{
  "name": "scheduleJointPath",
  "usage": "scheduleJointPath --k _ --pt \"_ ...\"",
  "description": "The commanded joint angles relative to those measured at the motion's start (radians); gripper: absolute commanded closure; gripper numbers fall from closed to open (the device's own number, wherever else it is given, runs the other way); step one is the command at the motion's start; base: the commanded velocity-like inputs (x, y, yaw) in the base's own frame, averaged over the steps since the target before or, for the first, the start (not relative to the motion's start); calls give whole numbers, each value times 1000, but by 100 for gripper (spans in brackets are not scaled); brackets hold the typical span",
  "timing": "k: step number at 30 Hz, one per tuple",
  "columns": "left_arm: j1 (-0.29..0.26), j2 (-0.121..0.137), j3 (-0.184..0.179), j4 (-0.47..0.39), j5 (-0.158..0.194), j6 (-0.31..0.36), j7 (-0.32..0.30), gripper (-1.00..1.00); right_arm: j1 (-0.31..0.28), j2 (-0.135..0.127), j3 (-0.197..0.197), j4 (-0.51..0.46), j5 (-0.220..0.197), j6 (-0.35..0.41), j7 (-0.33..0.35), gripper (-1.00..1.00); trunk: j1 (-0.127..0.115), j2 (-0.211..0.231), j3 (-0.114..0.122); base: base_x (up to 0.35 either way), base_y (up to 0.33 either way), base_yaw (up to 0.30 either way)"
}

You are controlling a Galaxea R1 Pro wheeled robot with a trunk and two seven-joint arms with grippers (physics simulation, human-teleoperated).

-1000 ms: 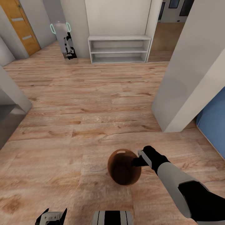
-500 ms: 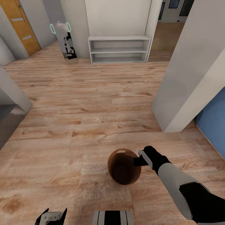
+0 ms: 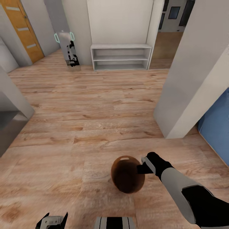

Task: Put the three can of soda from the living room inside the tash can in the kitchen.

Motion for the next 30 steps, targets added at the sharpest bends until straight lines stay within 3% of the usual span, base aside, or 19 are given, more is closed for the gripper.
scheduleJointPath --k 1,22,23,24,30 --pt "0 0 0 0 0 1 0 -100 0 0 3 0 14 0 -3 100 0 0 4 0 0 0" --pt "0 0 0 4 -1 4 1 -100 3 -1 3 2 14 0 -5 100 -10 5 85 0 0 0" --pt "0 0 0 4 -1 5 2 -100 3 0 3 2 14 0 -5 100 -14 12 88 0 0 0" --pt "-1 3 0 9 -2 77 4 -100 7 -1 2 4 14 -22 -3 100 -18 19 91 0 0 0" --pt "-1 4 0 12 -3 82 3 -100 7 -1 2 2 13 -23 -3 100 -41 61 110 0 0 0"
